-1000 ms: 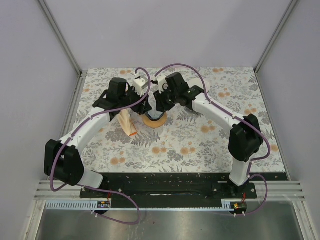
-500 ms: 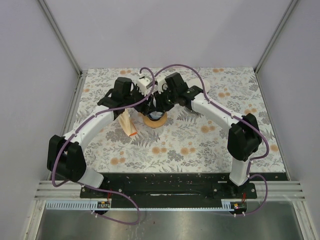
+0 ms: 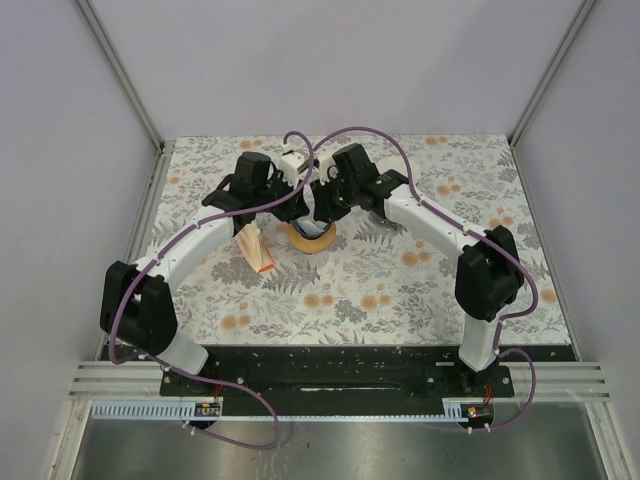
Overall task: Place the coffee filter in the dripper
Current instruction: Place the coffee filter in the coffee dripper.
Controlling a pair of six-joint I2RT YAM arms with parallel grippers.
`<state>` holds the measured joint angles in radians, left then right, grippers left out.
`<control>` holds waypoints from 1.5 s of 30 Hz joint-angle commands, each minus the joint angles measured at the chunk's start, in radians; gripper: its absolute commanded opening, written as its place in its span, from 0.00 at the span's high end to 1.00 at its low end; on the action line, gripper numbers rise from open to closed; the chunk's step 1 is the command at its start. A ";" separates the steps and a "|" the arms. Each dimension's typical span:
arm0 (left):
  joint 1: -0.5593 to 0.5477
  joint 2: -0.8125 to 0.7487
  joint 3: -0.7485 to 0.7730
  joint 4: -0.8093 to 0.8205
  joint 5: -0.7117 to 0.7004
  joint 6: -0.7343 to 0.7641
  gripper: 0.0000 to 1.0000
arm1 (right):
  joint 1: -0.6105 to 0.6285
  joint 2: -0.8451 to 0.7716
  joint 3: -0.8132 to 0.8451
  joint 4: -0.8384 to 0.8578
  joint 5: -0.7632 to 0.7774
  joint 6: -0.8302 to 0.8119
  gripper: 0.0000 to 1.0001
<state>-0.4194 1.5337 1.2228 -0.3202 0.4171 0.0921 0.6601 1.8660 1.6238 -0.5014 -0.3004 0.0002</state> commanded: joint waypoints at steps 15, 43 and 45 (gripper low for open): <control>0.025 -0.086 0.116 -0.120 0.026 0.038 0.29 | 0.010 -0.054 0.054 -0.035 0.014 -0.057 0.36; 0.044 -0.123 0.127 -0.174 0.082 0.023 0.25 | 0.007 -0.044 0.111 -0.045 0.072 -0.071 0.25; 0.041 -0.107 0.116 -0.174 0.059 0.032 0.25 | 0.009 -0.016 0.111 -0.043 0.061 -0.060 0.25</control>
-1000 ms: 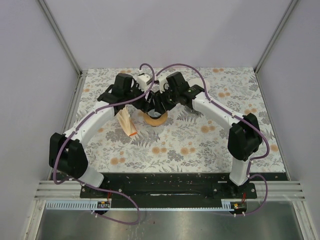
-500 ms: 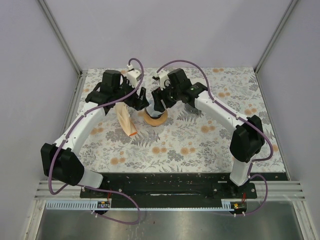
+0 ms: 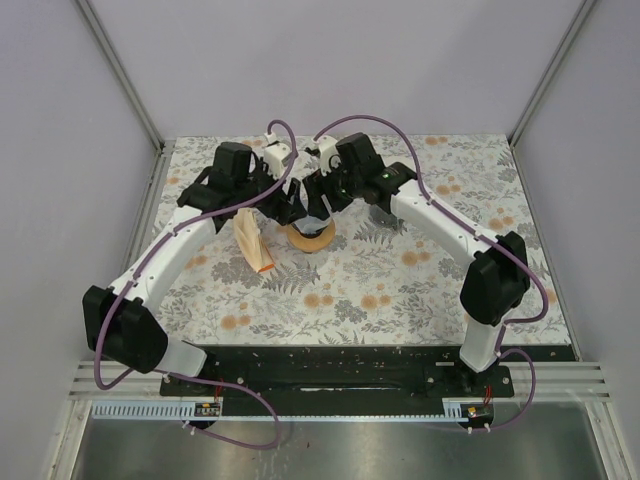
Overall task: Place the coffee filter in the dripper
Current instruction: Place the coffee filter in the coffee dripper.
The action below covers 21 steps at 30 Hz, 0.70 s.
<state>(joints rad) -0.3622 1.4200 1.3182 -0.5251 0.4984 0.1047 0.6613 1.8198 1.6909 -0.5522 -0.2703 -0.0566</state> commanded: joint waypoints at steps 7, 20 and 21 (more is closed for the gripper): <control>-0.017 0.022 -0.002 0.022 -0.227 0.055 0.29 | 0.009 0.062 0.046 0.026 -0.004 0.017 0.27; -0.020 -0.001 -0.039 0.070 -0.317 0.059 0.31 | 0.008 -0.017 0.009 0.028 0.014 -0.022 0.25; -0.018 -0.003 -0.039 0.070 -0.308 0.058 0.31 | 0.006 -0.030 0.007 0.026 0.013 -0.025 0.25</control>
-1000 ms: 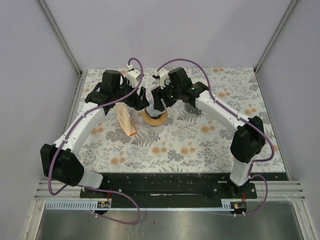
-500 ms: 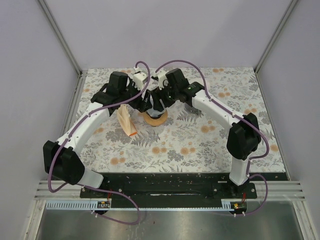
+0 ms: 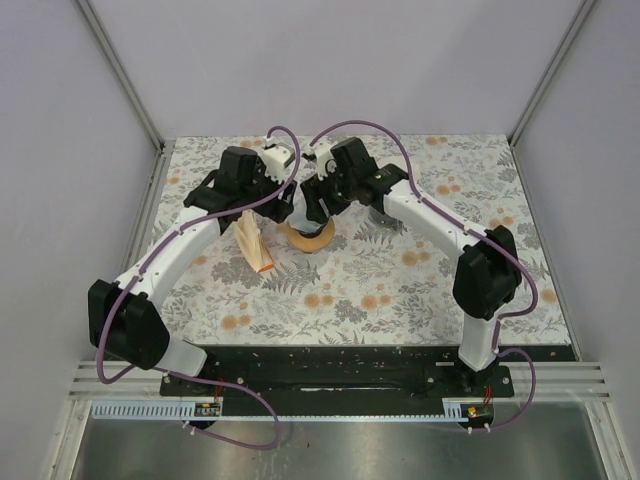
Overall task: Place the coffee filter in the dripper
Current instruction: Place the coffee filter in the coffee dripper.
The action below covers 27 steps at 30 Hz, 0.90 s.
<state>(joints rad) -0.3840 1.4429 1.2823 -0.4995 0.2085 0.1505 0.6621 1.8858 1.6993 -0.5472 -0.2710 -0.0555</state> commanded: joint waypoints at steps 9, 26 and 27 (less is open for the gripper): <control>0.004 -0.073 0.005 0.055 0.065 0.012 0.24 | 0.007 -0.171 0.014 0.023 0.032 -0.050 0.20; 0.108 -0.081 0.087 0.061 0.131 -0.098 0.01 | -0.177 -0.330 -0.026 0.055 0.124 0.014 0.09; 0.144 -0.084 0.091 0.065 0.126 -0.121 0.01 | -0.209 -0.349 -0.041 0.058 0.140 0.026 0.07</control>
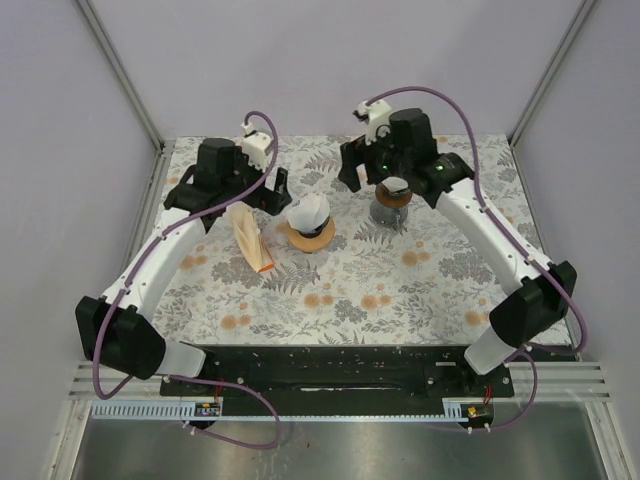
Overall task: Place the coffee filter in the dripper
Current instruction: Place the coffee filter in the coffee dripper, then reset both arms
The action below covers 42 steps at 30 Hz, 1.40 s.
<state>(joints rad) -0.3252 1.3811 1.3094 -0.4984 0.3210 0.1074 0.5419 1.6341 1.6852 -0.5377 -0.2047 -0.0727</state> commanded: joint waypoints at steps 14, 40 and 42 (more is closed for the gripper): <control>0.324 -0.209 -0.234 0.311 -0.364 -0.103 0.01 | -0.661 -0.398 -0.548 0.361 0.252 0.295 0.02; 0.502 -0.205 -0.800 0.888 -0.234 -0.115 0.01 | -0.674 -0.341 -1.029 0.945 0.304 0.257 0.00; 0.502 -0.191 -0.797 0.891 -0.217 -0.121 0.01 | -0.674 -0.332 -1.041 0.970 0.294 0.254 0.01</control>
<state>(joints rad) 0.1734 1.1652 0.5247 0.2821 0.0391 -0.0017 -0.1329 1.2930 0.6628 0.2939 0.1101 0.1848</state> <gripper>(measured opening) 0.988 0.993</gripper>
